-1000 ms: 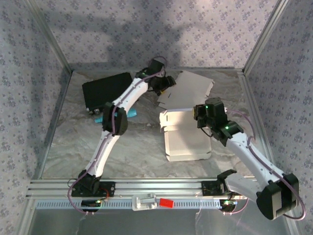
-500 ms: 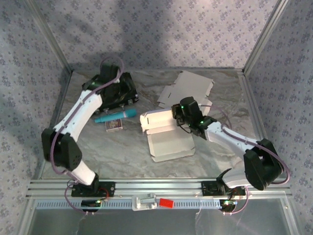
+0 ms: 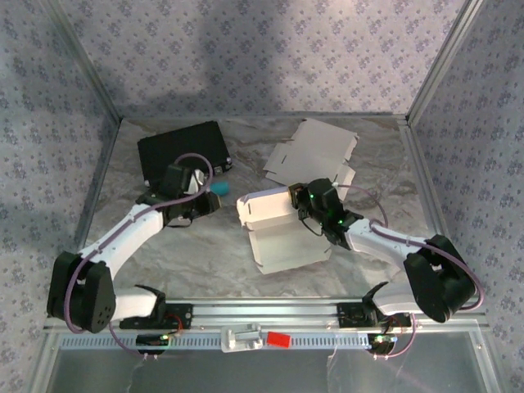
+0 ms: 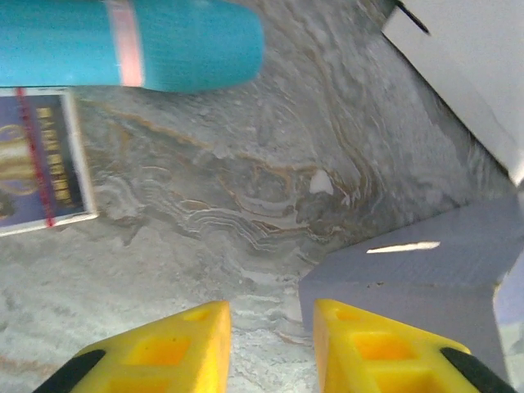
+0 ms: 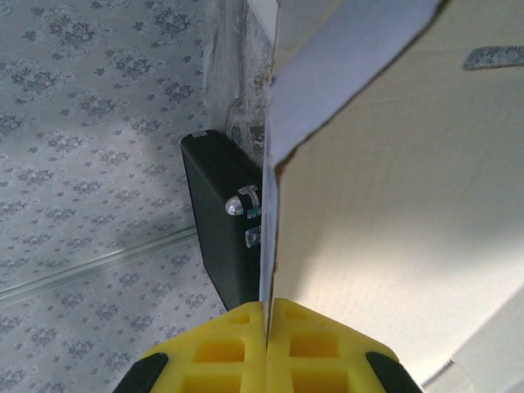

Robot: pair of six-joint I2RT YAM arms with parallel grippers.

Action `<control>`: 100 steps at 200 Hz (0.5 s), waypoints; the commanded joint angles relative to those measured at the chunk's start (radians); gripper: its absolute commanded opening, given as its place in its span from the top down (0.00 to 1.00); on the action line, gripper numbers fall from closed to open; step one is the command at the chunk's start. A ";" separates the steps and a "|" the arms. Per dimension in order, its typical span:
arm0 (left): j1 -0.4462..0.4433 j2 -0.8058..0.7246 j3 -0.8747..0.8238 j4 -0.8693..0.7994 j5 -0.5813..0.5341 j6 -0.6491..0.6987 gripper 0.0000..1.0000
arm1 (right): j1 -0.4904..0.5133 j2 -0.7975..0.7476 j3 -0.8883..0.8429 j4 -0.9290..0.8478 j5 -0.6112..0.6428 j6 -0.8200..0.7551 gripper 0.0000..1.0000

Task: Fold the paper box

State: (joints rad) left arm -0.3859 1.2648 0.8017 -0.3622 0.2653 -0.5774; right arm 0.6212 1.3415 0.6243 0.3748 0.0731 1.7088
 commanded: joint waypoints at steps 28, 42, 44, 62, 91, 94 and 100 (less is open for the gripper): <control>-0.111 0.002 -0.099 0.268 0.029 0.195 0.68 | -0.005 0.002 -0.021 0.063 -0.015 -0.041 1.00; -0.115 0.013 -0.115 0.299 0.027 0.213 0.68 | -0.007 -0.001 -0.023 0.062 -0.011 -0.039 1.00; -0.116 0.013 -0.118 0.304 0.028 0.214 0.68 | -0.007 -0.002 -0.024 0.062 -0.012 -0.038 1.00; -0.117 0.011 -0.158 0.377 0.048 0.231 0.66 | -0.009 0.001 -0.019 0.064 -0.013 -0.036 1.00; -0.145 0.011 -0.206 0.470 0.106 0.303 0.64 | -0.009 0.006 -0.012 0.064 -0.018 -0.034 1.00; -0.147 0.013 -0.208 0.474 0.108 0.310 0.64 | -0.009 0.006 -0.012 0.064 -0.017 -0.034 1.00; -0.148 0.013 -0.213 0.480 0.112 0.319 0.63 | -0.010 0.006 -0.012 0.063 -0.017 -0.034 1.00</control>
State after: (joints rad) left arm -0.5137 1.2728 0.6098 0.0051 0.3161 -0.3492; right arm 0.6167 1.3426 0.6083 0.4236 0.0593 1.6924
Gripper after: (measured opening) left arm 0.358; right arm 0.051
